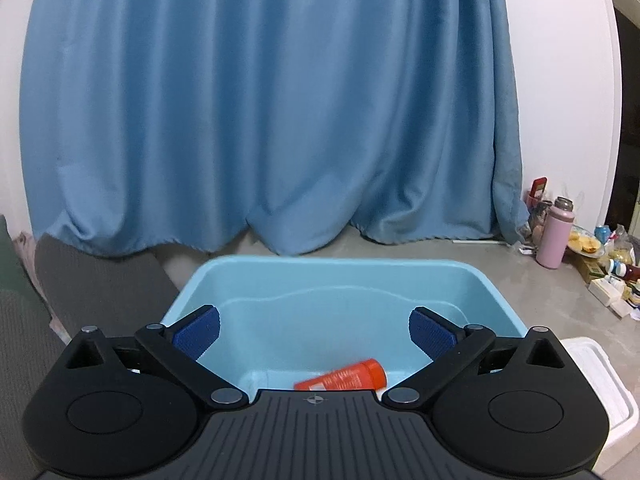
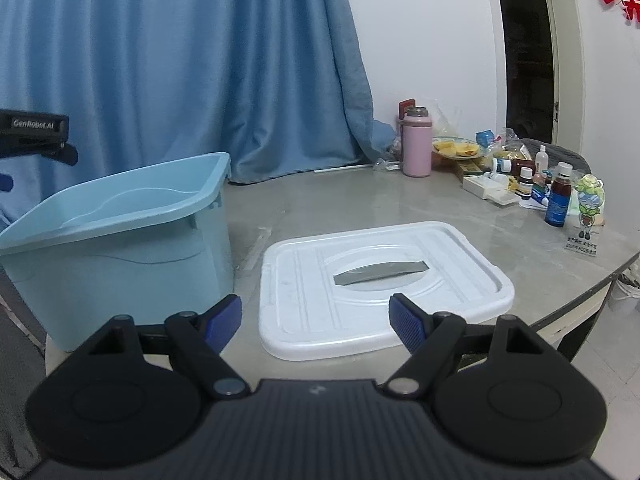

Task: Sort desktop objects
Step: 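Open the left gripper to drop the pill bottle into the bin, then move the left gripper to the grey handle of the white lid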

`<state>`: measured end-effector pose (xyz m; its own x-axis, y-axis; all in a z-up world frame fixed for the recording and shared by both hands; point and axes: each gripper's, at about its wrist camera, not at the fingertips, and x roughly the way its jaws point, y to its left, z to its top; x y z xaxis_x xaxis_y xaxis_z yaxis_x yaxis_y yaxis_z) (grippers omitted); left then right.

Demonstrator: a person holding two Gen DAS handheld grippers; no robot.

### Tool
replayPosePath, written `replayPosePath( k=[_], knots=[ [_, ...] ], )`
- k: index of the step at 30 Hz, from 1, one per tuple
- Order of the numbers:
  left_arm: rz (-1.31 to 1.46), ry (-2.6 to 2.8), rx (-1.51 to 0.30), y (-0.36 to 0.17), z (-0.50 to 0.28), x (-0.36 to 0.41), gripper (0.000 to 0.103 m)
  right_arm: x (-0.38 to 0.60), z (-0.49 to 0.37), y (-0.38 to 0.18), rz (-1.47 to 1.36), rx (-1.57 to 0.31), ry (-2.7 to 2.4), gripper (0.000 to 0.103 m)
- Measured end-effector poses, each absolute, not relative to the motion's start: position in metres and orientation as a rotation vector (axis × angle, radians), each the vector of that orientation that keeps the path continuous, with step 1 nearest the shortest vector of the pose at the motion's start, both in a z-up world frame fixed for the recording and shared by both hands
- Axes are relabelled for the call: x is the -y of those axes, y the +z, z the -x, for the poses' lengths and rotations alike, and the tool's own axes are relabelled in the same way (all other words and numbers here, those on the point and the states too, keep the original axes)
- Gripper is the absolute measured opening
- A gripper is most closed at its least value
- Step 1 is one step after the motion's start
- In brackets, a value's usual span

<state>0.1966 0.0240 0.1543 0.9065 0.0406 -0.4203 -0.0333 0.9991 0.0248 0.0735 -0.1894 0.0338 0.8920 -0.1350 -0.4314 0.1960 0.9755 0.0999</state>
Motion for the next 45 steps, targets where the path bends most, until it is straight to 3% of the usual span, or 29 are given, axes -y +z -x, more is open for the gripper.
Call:
replayPosePath(
  k=[17, 21, 45],
  knots=[
    [0.041, 0.028, -0.546, 0.133, -0.153, -0.013, 0.102, 0.216, -0.068, 0.032, -0.169, -0.479, -0.171, 0.081],
    [0.051, 0.044, -0.557, 0.13, -0.133, -0.003, 0.102, 0.24, -0.071, 0.031, -0.183, -0.487, -0.151, 0.087],
    [0.079, 0.128, -0.706, 0.064, -0.093, 0.146, 0.102, 0.394, -0.091, 0.02, -0.084, -0.566, -0.065, 0.096]
  ],
)
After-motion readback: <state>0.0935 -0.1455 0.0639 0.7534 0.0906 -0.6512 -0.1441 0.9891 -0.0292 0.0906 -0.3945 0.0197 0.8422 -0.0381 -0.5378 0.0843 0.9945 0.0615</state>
